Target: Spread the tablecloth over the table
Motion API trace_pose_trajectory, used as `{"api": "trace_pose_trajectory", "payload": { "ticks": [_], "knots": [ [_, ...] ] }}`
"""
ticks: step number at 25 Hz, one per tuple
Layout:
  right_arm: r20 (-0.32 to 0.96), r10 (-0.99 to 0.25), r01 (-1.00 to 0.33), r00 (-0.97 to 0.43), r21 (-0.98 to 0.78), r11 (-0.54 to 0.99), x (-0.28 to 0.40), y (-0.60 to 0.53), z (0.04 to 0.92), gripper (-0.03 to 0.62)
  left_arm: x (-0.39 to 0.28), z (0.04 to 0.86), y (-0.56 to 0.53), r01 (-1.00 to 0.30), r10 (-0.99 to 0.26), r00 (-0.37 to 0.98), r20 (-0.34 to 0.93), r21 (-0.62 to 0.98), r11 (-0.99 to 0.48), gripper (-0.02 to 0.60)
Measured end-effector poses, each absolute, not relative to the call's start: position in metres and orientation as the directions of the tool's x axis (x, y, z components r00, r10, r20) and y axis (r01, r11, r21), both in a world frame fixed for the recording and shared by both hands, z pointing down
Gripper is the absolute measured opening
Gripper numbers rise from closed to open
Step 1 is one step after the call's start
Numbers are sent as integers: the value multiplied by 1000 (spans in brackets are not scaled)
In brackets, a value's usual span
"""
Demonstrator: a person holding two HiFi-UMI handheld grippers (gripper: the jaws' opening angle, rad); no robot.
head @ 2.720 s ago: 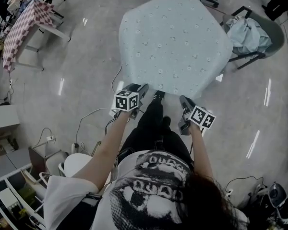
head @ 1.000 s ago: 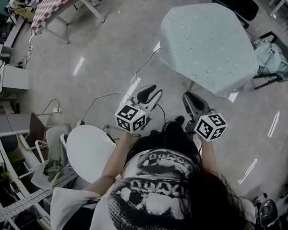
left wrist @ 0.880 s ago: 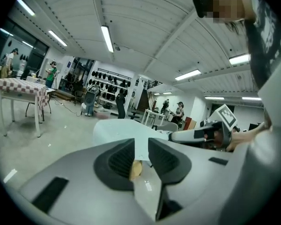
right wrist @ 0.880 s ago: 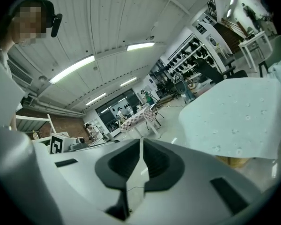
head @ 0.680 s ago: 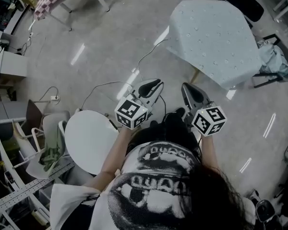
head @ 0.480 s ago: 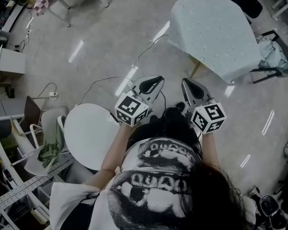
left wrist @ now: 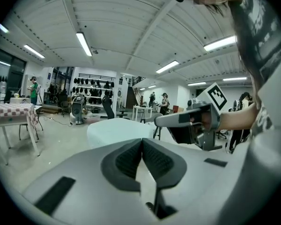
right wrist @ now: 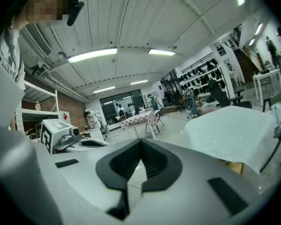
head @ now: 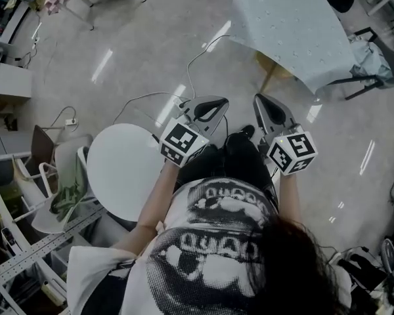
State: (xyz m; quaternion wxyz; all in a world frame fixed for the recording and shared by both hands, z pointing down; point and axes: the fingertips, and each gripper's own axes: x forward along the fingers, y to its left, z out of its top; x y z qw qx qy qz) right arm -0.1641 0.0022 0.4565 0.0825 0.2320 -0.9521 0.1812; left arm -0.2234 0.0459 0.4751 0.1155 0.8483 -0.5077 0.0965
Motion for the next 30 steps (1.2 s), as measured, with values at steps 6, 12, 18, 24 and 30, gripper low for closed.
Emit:
{"api": "trace_pose_trajectory", "payload": {
  "ticks": [6,12,18,24,30],
  "knots": [
    [231,-446,-499,-865,-291,816,-147,20,454,-5,-207,471,65,-864,-823,499,271,80,-497,14],
    [242,-452,-507,-858,-265,820,-136,36,455,-5,-193,471,78,-848,-811,524,261,80,-523,14],
    [249,-461,-517,-852,-264,814,-123,46,457,-5,-178,470,85,-833,-796,547,260,76,-548,14],
    [249,-472,-529,-846,-275,803,-117,48,459,-5,-171,472,87,-820,-779,563,276,74,-567,13],
    [252,-472,-531,-845,-292,795,-115,54,463,-6,-166,474,93,-809,-767,579,278,77,-583,13]
  ]
}}
